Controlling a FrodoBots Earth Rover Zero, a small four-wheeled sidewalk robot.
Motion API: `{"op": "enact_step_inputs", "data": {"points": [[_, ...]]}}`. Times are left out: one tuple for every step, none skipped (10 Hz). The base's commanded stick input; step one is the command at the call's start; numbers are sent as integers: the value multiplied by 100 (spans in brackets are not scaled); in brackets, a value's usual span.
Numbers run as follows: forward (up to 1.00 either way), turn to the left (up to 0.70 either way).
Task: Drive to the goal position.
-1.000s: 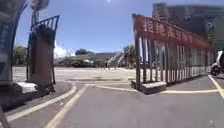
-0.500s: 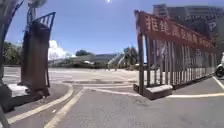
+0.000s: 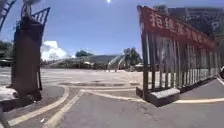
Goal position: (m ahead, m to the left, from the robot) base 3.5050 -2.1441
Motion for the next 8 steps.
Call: {"op": "enact_step_inputs", "data": {"points": [[45, 0], [45, 11], [45, 24], [45, 27], [45, 11], [45, 0], [45, 0], [45, 0]]}}
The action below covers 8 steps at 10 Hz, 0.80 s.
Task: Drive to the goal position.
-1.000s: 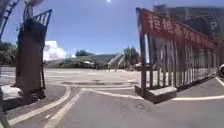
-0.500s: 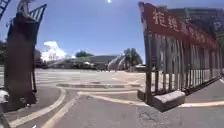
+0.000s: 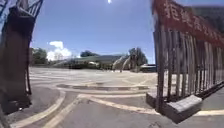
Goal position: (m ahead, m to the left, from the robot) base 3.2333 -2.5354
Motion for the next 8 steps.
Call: {"op": "enact_step_inputs", "data": {"points": [[45, 0], [45, 0], [45, 0], [45, 0], [45, 0], [45, 0], [45, 0], [45, 0]]}}
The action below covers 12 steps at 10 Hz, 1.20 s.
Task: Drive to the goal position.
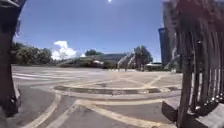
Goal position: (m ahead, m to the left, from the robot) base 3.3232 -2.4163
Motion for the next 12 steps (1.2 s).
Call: {"op": "enact_step_inputs", "data": {"points": [[45, 0], [45, 0], [45, 0], [45, 0], [45, 0], [45, 0], [45, 0], [45, 0], [45, 0], [45, 0], [45, 0], [45, 0]]}}
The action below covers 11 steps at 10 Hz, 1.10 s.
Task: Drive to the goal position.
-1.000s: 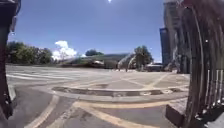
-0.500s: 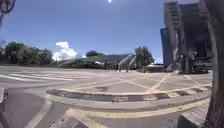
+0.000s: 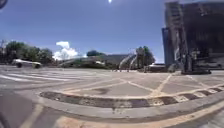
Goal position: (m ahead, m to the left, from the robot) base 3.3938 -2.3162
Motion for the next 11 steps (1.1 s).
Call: {"op": "enact_step_inputs", "data": {"points": [[45, 0], [45, 0], [45, 5], [45, 20], [45, 27], [45, 27], [45, 27], [45, 27], [45, 0], [45, 0], [45, 0]]}}
